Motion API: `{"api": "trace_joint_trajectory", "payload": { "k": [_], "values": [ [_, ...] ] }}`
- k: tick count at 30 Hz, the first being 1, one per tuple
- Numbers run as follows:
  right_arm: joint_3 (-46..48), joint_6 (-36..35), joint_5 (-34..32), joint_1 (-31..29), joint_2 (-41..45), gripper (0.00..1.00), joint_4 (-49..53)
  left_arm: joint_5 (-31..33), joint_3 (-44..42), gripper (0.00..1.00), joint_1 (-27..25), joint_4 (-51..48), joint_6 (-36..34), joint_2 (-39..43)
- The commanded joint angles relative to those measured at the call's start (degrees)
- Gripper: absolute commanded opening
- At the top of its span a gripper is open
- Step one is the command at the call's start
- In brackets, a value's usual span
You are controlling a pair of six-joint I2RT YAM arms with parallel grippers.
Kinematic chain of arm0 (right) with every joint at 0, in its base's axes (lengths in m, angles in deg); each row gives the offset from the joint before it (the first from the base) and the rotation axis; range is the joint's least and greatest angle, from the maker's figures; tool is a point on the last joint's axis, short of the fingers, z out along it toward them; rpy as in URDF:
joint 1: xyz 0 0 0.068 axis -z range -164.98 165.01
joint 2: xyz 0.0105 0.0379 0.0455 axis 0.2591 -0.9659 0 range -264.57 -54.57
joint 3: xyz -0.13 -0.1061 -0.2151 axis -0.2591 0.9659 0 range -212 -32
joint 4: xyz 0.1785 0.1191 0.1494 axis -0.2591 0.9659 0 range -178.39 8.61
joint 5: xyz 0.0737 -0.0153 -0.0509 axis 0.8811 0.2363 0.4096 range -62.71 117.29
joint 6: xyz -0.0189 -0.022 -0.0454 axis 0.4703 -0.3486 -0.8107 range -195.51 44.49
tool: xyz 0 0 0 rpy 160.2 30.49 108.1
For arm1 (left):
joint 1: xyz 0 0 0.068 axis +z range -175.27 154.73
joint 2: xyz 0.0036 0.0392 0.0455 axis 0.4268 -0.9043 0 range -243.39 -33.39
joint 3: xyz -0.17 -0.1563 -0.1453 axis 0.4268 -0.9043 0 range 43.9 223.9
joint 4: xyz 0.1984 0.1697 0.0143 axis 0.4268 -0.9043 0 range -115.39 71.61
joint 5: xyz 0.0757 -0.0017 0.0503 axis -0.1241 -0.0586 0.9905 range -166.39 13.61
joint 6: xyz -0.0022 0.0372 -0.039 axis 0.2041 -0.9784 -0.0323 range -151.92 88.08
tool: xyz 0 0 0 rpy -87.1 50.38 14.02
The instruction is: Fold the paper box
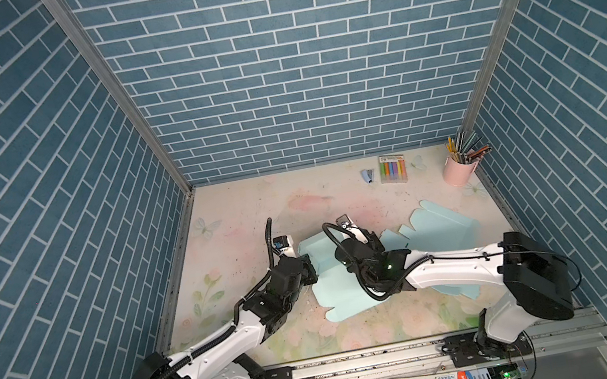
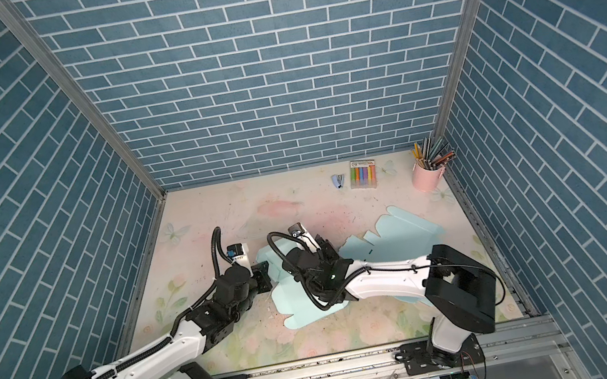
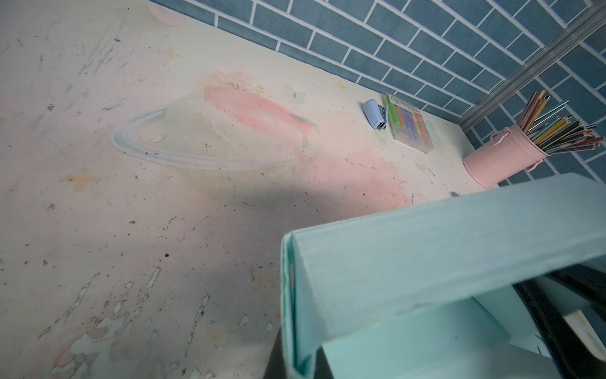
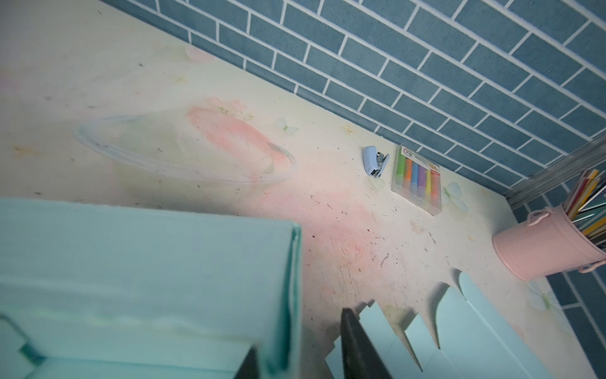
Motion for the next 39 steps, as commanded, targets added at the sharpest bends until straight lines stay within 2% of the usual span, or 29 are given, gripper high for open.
{"api": "trace_joint_trajectory", "payload": {
  "k": [1,5,8,11,13,14,16,19,22,25,31,36,39],
  "values": [
    [2.4,2.2,3.2,-1.8,5.9,0.41,-1.6,2.1,0.0,0.00,0.8,0.1,0.4,-0.8],
    [6.1,5.1,10.0,-4.1,11.4,0.50,-2.6,3.1,0.0,0.00,0.8,0.6,-1.1,-1.6],
    [9.3,7.1,15.0,-4.9,16.4,0.54,-2.8,3.4,-0.5,0.00,0.9,1.8,-3.3,-1.5],
    [12.0,7.3,19.7,-4.9,23.0,0.55,-3.9,2.3,-1.9,0.00,0.9,4.9,-7.4,-0.6],
    [12.9,8.1,21.9,-4.0,28.5,0.61,-4.0,0.2,-3.3,0.00,1.0,7.9,-10.6,0.1],
    [12.0,11.0,25.9,-0.6,30.9,0.62,-1.3,-0.9,-3.8,0.00,0.8,9.0,-12.3,0.3],
    [11.4,12.9,38.1,7.0,37.1,0.62,-1.2,-2.9,-4.4,0.00,0.8,10.1,-14.6,0.7],
    [8.4,12.0,44.5,14.8,41.4,0.63,2.4,-6.9,-6.1,0.00,0.5,12.7,-17.5,2.4],
    [6.6,10.6,52.6,23.3,37.6,0.61,5.0,-12.1,-7.8,0.00,0.0,15.9,-19.8,5.0],
    [8.9,12.0,61.8,27.5,31.8,0.57,-0.9,-15.6,-8.3,0.00,-1.3,16.8,-21.6,6.9],
    [10.0,11.9,67.1,27.6,19.1,0.55,-8.3,-19.4,-8.8,0.00,-2.9,17.8,-23.2,7.0],
    [9.8,13.0,78.0,27.4,9.2,0.51,-13.8,-19.4,-8.7,0.00,-3.7,18.7,-24.4,6.3],
    [10.9,14.2,81.8,26.0,5.7,0.51,-18.2,-18.3,-8.9,0.00,-3.7,19.2,-25.6,4.8]
  ]
}}
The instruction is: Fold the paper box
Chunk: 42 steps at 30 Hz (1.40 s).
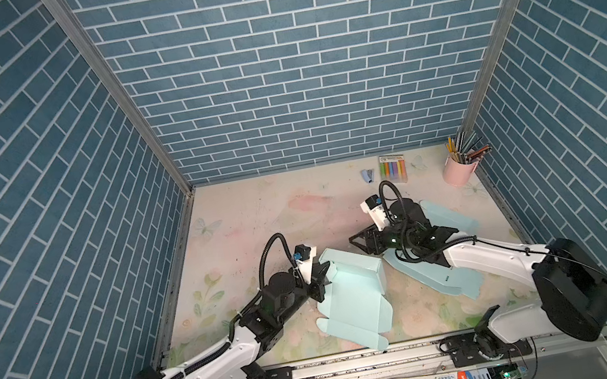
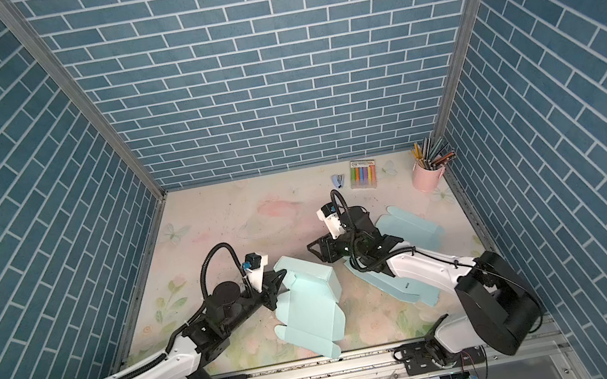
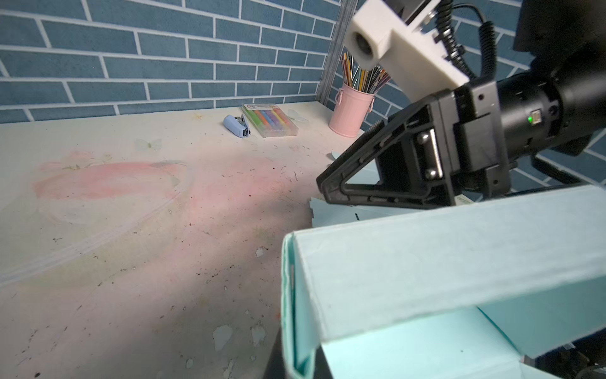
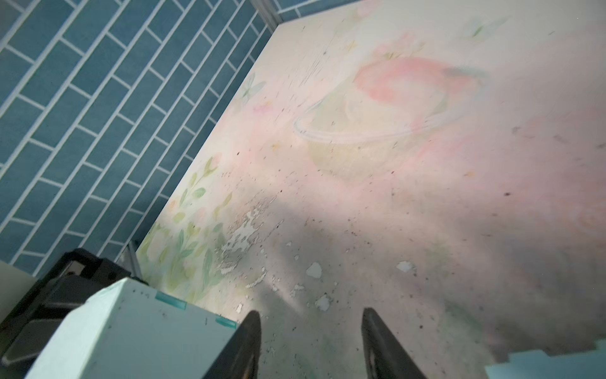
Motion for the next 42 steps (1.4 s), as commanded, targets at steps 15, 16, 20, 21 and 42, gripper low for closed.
{"api": "trace_joint_trajectory", "payload": {
  "k": [15,16,20,21,42],
  "values": [
    [0.5,4.8,12.8,-8.4,-11.7,0.45,-11.7,6.3,-0.5,0.00,-0.5,8.8,-4.6,-14.0],
    [0.4,4.8,12.6,-8.4,-11.6,0.45,-11.8,6.3,-0.6,0.00,-0.7,9.0,-4.6,-14.2],
    [0.0,3.8,10.6,-8.4,-11.4,0.45,-10.1,6.5,-1.0,0.00,-0.9,9.6,-4.6,-14.1],
    [0.0,3.3,9.7,-8.4,-11.2,0.45,-9.3,6.7,-1.3,0.01,-1.0,9.6,-4.6,-14.0],
    [1.6,-0.9,-1.3,-6.0,-8.0,0.44,-0.4,12.9,-2.5,0.22,-3.3,12.5,-4.6,-20.4]
  ]
}}
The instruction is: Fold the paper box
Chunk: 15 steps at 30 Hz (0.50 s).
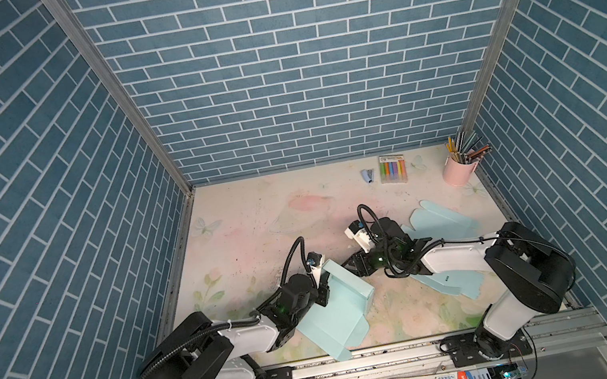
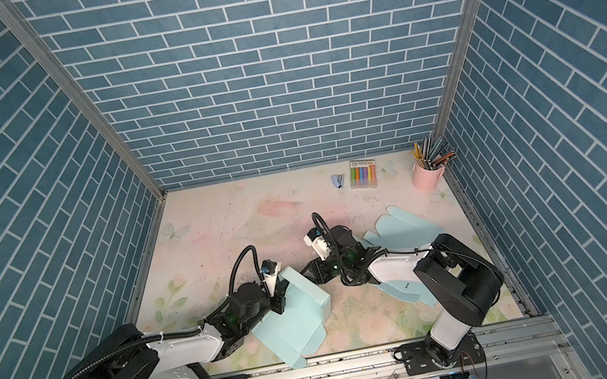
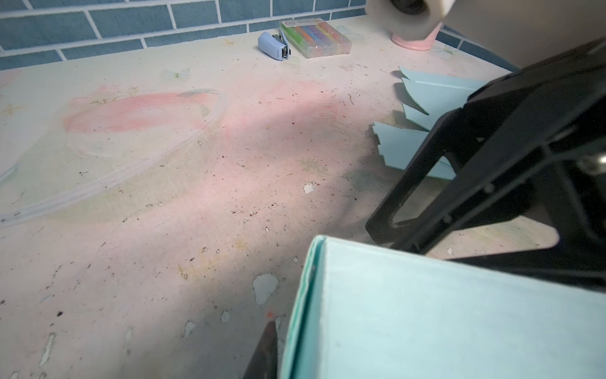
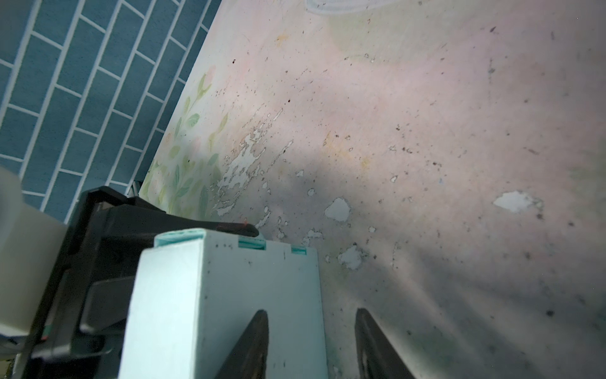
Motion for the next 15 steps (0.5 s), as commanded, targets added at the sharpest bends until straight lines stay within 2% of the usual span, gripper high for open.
{"api": "trace_joint_trajectory", "payload": {
  "k": [1,8,11,15],
  "values": [
    [-0.7,-2.4,-3.5,0.0,2.5,0.44,3.7,2.2,-0.4,0.23,-0.6,1.3,-0.4,-0.3],
    [-1.0,-4.4,-8.7,0.0,6.8,0.47,8.6,3.2,-0.9,0.23,-1.0,1.9,0.1,-0.6],
    [-0.9,-4.0,-7.0,0.0,5.8,0.46,7.0,3.3,-0.8,0.20,-1.3,1.9,-0.1,-0.5],
    [-0.7,-1.6,-1.5,-0.3,2.7,0.41,2.8,4.4,-0.9,0.18,-1.4,1.3,0.0,0.3]
  ]
}}
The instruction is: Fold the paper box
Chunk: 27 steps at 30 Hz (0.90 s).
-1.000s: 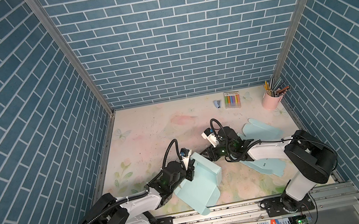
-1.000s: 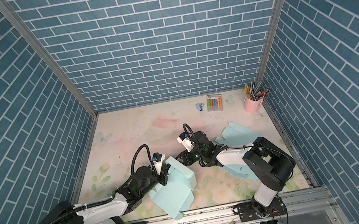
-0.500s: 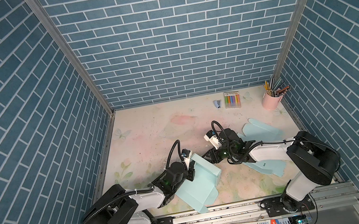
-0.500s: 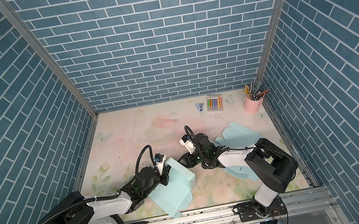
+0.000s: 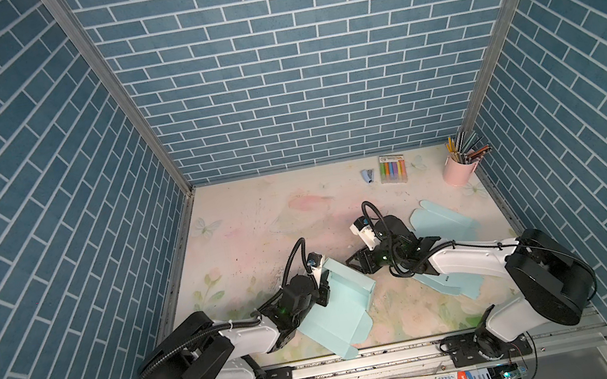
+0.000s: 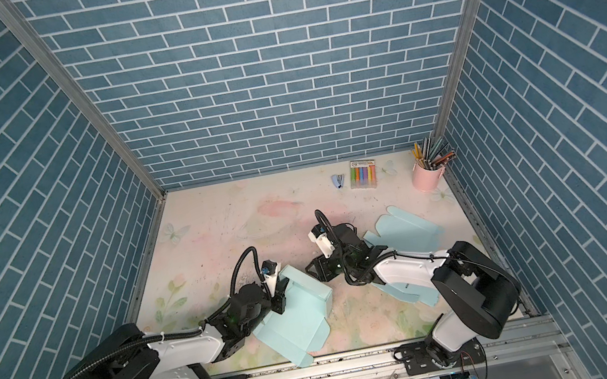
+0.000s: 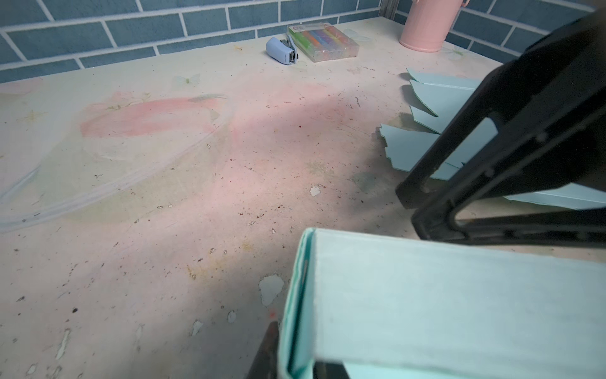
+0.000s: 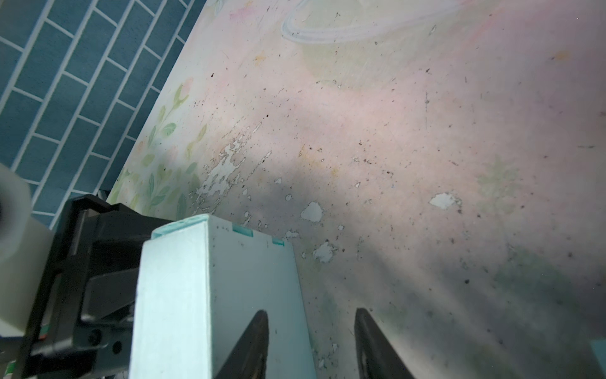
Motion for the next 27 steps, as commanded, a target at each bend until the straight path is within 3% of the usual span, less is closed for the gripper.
{"api": "trace_joint_trajectory", "payload": {
  "k": [1,12,17,27],
  "values": [
    [-0.2,1.3,4.2,-0.8,-2.1,0.41,-3.4,1.9,-1.1,0.18,-0.4,0.9,0.0,0.8],
    [4.5,10.4,11.8,-6.9,-1.5,0.38,-14.1,2.2,-0.9,0.17,-0.4,3.0,-0.3,-1.0],
    [5.9,9.1,7.6,-6.5,0.3,0.38,-10.8,1.7,-1.5,0.17,-0.4,3.7,-0.1,-0.3],
    [5.7,8.7,6.7,-3.4,0.3,0.39,-10.9,1.1,-3.0,0.23,-0.5,4.4,0.6,0.7]
  ]
}}
